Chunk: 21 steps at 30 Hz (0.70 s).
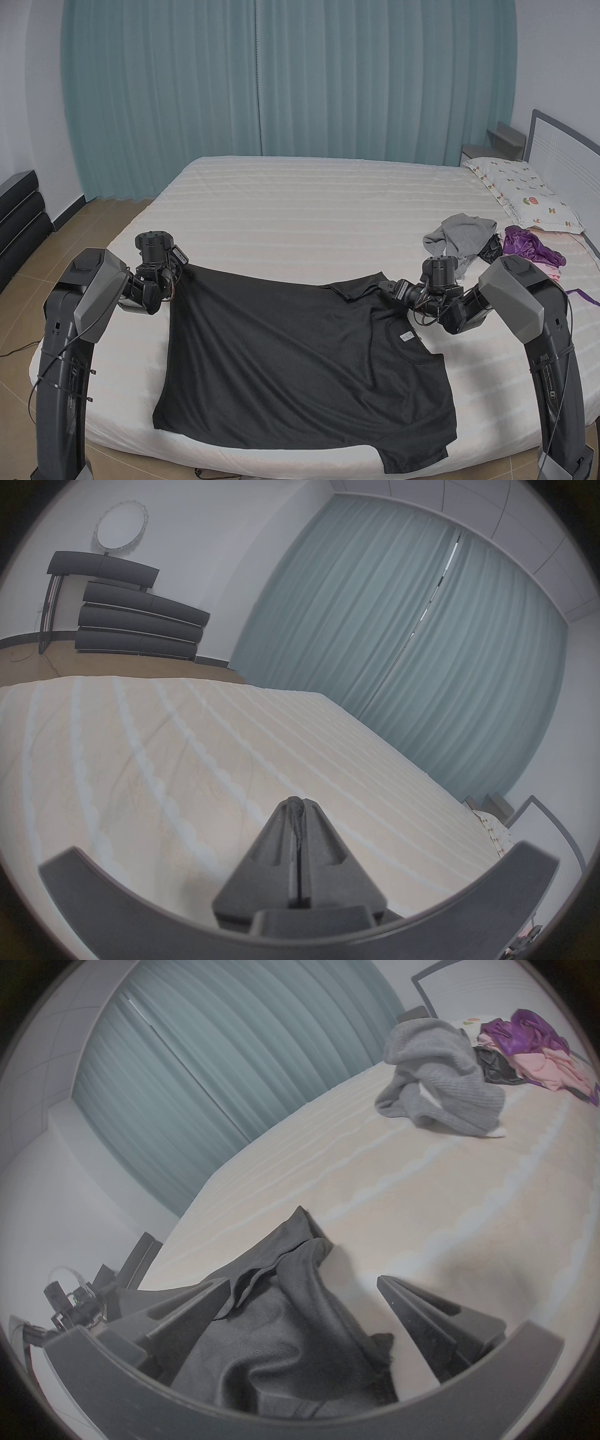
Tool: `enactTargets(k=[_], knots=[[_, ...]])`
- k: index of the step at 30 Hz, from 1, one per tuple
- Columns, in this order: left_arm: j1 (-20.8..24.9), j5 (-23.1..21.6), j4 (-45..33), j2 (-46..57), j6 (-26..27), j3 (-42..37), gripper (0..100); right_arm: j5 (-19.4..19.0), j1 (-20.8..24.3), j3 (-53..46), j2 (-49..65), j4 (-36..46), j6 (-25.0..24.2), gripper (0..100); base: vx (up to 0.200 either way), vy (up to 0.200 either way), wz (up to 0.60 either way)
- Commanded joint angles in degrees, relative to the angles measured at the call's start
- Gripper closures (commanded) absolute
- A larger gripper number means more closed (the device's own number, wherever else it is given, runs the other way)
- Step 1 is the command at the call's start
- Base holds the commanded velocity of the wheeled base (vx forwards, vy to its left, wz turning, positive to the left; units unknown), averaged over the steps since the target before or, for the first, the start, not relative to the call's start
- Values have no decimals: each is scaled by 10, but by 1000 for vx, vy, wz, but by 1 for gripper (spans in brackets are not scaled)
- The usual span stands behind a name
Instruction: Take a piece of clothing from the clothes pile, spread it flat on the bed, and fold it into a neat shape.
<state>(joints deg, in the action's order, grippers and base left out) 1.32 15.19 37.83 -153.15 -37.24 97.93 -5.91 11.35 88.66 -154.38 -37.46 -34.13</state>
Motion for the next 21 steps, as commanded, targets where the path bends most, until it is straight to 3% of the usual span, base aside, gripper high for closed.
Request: enactTargets(k=[1, 5, 6, 15, 21], knots=[[-2, 1, -1, 0, 0, -4, 100, 3, 10, 38, -36, 1, 13, 0, 0, 0, 0], [-2, 1, -2, -8, 1, -5, 100, 9, 9, 59, -41, 7, 25, 0, 0, 0, 0], [-2, 1, -1, -11, 0, -5, 100, 12, 8, 63, -41, 13, 28, 100, 0, 0, 0], [-3, 3, 1, -17, 0, -5, 100, 21, 3, 81, -34, 16, 33, 100, 0, 0, 0], [-7, 13, 14, -31, -2, 7, 100, 51, -9, 136, -36, 13, 30, 100, 0, 0, 0]])
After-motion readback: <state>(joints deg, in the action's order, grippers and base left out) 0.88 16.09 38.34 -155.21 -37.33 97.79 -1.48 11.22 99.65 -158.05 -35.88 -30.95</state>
